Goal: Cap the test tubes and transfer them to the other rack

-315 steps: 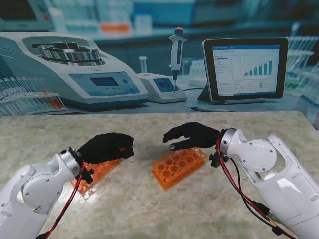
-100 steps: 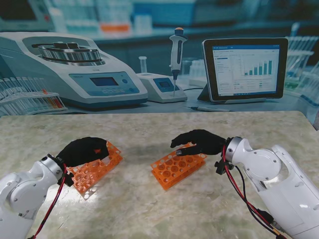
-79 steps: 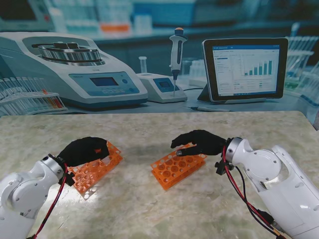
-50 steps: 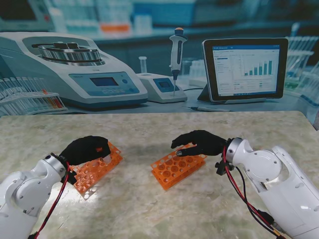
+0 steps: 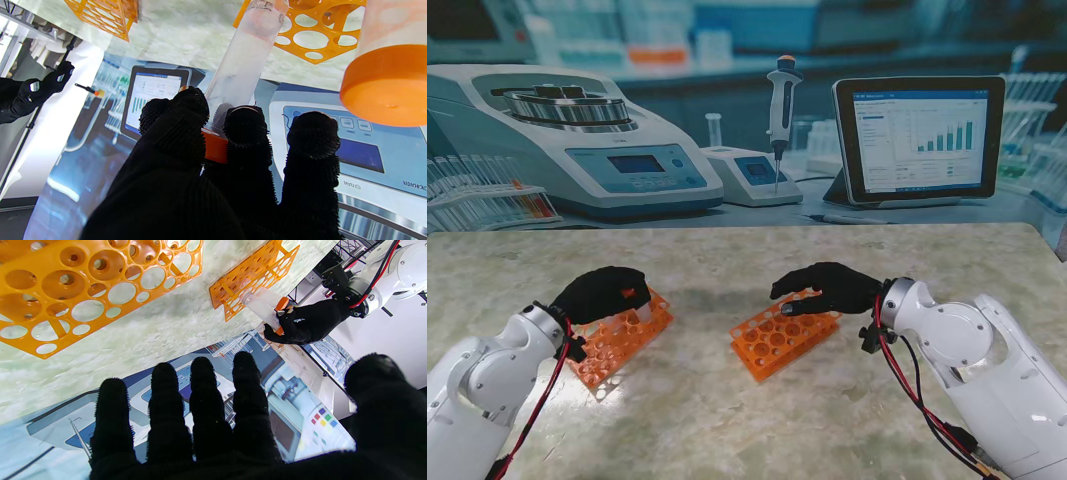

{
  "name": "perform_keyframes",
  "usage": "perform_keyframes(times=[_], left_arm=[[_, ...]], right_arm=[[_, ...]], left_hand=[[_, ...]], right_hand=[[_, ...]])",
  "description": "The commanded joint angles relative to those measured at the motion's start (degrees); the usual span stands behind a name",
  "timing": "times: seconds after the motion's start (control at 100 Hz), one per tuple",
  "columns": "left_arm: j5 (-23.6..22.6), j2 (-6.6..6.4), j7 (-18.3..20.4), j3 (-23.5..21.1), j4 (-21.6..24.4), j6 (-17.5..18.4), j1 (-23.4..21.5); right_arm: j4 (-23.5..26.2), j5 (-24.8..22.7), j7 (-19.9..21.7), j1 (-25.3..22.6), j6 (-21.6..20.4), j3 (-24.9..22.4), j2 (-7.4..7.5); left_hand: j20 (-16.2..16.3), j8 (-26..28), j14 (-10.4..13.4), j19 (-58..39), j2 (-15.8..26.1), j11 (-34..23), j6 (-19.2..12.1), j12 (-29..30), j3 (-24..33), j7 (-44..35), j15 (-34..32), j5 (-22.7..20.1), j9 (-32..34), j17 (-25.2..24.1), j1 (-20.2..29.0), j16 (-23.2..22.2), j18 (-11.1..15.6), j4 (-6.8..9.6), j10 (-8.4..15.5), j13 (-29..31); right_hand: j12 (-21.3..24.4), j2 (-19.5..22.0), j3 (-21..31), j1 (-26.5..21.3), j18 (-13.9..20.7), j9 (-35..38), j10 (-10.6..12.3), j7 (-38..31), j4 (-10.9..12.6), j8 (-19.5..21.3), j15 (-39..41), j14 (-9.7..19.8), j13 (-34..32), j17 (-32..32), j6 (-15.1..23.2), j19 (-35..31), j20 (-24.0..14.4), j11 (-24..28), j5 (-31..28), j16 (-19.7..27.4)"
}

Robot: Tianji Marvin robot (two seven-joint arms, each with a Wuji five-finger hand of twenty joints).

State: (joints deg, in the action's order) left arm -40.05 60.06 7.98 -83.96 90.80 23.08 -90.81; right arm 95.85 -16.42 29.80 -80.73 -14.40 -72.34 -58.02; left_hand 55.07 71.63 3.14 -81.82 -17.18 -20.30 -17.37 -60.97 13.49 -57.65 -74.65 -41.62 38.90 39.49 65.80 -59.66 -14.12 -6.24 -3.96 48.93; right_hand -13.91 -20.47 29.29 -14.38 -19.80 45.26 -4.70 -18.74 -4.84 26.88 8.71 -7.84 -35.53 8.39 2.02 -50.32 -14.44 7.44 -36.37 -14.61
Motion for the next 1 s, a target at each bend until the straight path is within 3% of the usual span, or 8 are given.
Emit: perform_keyframes(times=[0.0, 0.99], left_arm=[[0.2, 0.25, 0.2, 0.6, -0.9, -0.6, 0.7], [1.9, 0.85, -2.1, 3.1, -5.2, -2.6, 3.8]], right_arm=[[0.3, 0.0, 0.2, -0.4, -0.1, 0.1, -0.02], [0.6, -0.3, 0.0, -1.3, -0.1, -0.5, 0.0]], left_hand=[[2.5, 2.3, 5.4, -0.9, 11.7, -21.3, 5.8, -3.1, 19.0, -18.9, 0.3, -6.6, 11.5, 0.0, 8.2, -1.2, -1.6, 3.14, 3.2, -0.2], [2.5, 2.1, 4.9, -0.8, 11.7, -21.1, 5.9, -2.8, 19.1, -18.6, 0.7, -6.5, 11.5, -0.2, 8.2, -1.6, -1.8, 3.11, 3.0, -0.2]], right_hand=[[-0.2, -0.5, 0.1, 0.3, -0.2, 0.9, 1.5, 0.1, -0.7, 0.8, -1.1, 0.8, -0.5, -0.9, 0.9, 0.5, -0.3, -0.6, -1.1, 0.0], [-0.2, -0.2, -0.2, 0.2, -0.2, 1.0, 1.5, 0.1, -0.7, 0.8, -1.1, 0.8, -0.5, -0.8, 1.0, 0.5, -0.4, -0.6, -1.1, 0.0]])
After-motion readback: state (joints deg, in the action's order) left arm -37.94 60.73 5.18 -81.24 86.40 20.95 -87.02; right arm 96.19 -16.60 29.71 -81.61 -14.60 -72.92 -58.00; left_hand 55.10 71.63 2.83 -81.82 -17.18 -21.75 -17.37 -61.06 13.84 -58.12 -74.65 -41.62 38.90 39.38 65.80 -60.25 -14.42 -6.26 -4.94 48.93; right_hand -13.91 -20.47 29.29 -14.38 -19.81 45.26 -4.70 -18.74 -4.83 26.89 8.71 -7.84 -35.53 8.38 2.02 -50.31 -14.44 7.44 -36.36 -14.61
